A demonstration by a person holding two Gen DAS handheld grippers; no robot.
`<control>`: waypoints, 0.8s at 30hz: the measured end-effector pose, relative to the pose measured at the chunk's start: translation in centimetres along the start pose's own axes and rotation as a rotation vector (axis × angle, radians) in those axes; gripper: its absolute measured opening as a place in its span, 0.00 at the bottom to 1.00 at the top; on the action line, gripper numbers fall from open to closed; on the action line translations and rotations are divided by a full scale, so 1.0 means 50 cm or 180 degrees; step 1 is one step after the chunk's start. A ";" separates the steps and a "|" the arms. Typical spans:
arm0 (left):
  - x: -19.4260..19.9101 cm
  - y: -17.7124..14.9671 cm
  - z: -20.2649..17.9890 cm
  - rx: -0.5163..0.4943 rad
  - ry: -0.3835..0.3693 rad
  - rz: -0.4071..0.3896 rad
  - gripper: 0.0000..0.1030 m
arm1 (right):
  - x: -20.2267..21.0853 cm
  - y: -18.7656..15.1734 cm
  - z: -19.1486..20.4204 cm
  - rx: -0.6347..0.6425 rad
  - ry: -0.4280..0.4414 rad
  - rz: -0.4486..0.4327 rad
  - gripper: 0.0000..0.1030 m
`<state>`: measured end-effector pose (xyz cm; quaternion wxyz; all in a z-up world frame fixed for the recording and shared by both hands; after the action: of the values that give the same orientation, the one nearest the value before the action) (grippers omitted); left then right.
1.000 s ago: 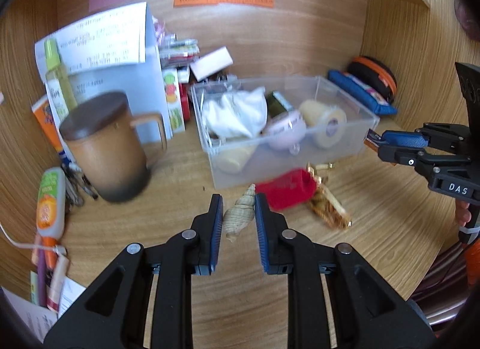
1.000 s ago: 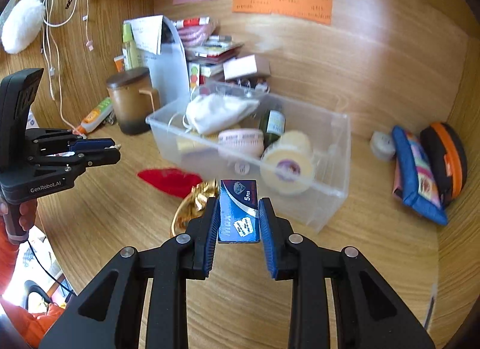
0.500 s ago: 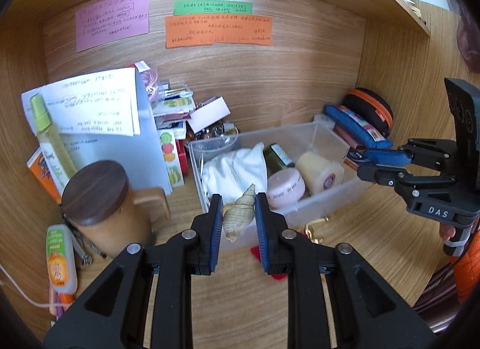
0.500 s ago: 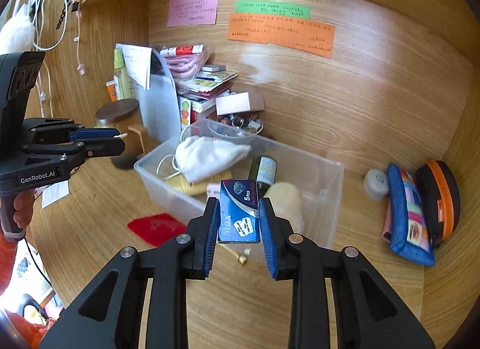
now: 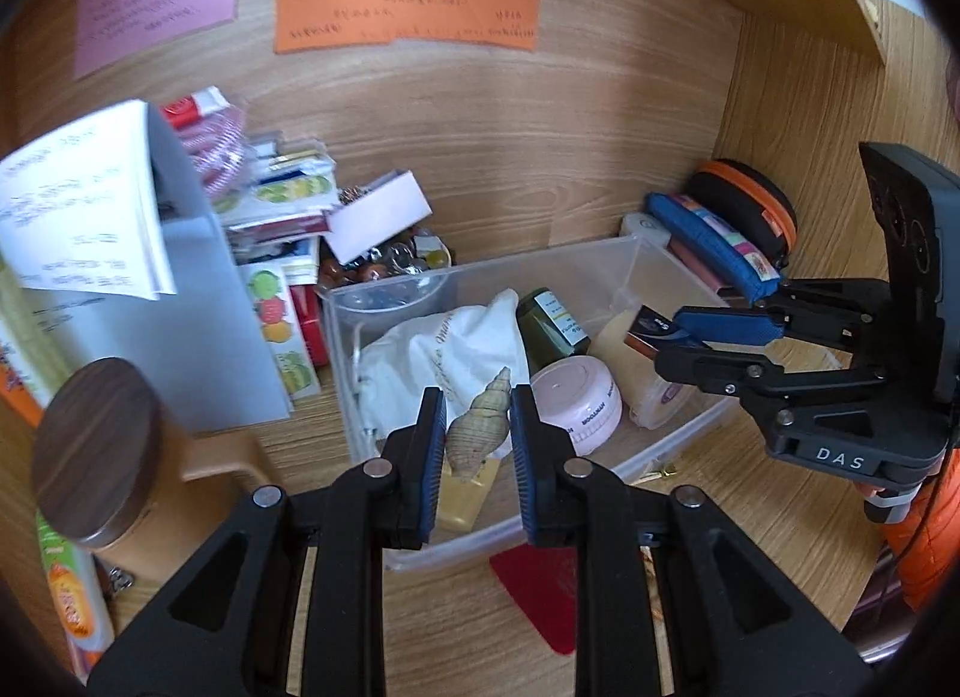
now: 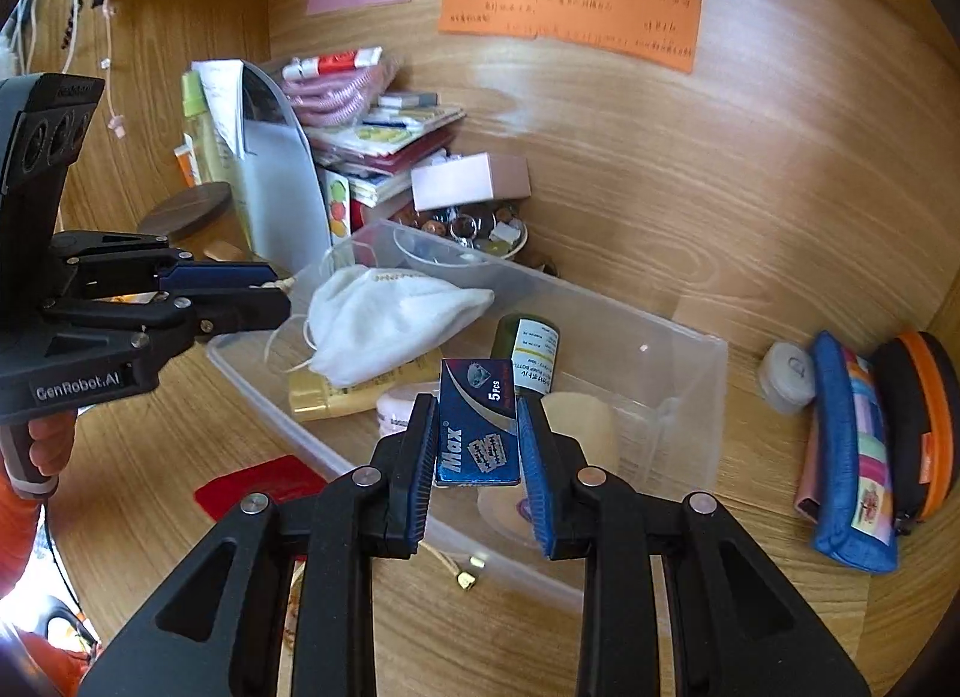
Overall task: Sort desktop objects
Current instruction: 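Lift and carry the packet and shell with both tools over the bin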
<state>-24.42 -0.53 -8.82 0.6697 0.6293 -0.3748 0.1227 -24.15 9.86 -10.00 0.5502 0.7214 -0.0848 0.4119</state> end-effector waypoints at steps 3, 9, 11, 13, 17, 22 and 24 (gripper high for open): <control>-0.024 -0.003 0.001 0.0003 -0.0041 0.0062 0.20 | -0.020 -0.001 -0.005 -0.0012 0.0002 0.0051 0.24; -0.053 -0.011 0.012 0.0043 -0.0045 0.0146 0.20 | -0.050 -0.001 -0.011 -0.0005 -0.0007 0.0131 0.24; -0.062 -0.016 0.017 0.0051 -0.0023 0.0186 0.20 | -0.058 -0.001 -0.013 -0.0005 -0.0009 0.0147 0.24; -0.065 -0.020 0.018 0.0057 -0.0024 0.0197 0.20 | -0.066 -0.002 -0.015 -0.0008 -0.0003 0.0166 0.24; -0.066 -0.023 0.020 0.0054 -0.0025 0.0195 0.20 | -0.076 0.000 -0.018 -0.0002 -0.0021 0.0174 0.24; -0.078 -0.031 0.022 0.0026 0.0039 0.0249 0.20 | -0.082 -0.003 -0.024 0.0053 -0.0161 0.0199 0.24; -0.077 -0.031 0.021 0.0015 0.0060 0.0246 0.21 | -0.080 -0.005 -0.025 0.0063 -0.0181 0.0208 0.24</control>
<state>-26.47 -0.57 -12.58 0.6665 0.6147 -0.3922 0.1552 -27.23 9.72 -12.88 0.5267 0.7350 -0.1199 0.4098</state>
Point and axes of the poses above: each gripper's, at about its wrist camera, not at the fingertips, and x roughly against the way its jaws point, z to its left, y to its top, the point moved 10 cm from there along -x, roughly the way its jaws point
